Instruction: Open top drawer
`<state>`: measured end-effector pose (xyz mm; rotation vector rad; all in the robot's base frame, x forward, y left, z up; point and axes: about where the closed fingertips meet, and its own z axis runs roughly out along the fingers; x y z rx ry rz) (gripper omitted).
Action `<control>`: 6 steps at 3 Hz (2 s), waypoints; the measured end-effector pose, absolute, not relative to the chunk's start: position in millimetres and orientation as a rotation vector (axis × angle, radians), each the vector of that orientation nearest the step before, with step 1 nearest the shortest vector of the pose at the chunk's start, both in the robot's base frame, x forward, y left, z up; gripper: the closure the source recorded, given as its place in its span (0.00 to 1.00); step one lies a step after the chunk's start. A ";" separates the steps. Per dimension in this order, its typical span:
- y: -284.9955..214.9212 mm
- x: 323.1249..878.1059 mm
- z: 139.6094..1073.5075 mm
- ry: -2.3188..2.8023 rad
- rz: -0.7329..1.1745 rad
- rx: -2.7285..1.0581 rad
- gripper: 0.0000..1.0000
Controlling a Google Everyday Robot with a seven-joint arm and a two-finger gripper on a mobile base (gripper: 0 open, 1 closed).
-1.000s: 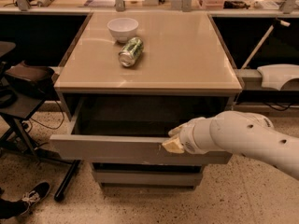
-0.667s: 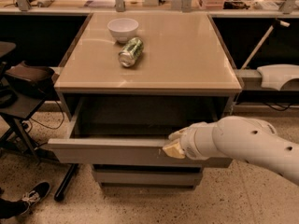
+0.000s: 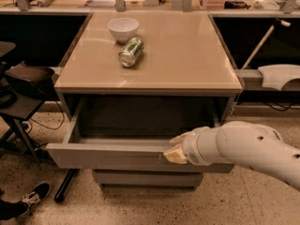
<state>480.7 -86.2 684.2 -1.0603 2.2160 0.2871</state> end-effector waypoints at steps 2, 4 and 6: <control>-87.2 467.3 684.2 2.222 0.298 -1.054 1.00; -88.1 453.5 683.8 2.229 0.309 -1.050 1.00; -88.9 440.5 683.7 2.236 0.319 -1.046 1.00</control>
Offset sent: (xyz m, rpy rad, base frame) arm -0.4671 -0.1145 -0.0759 0.2338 0.2882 -0.1160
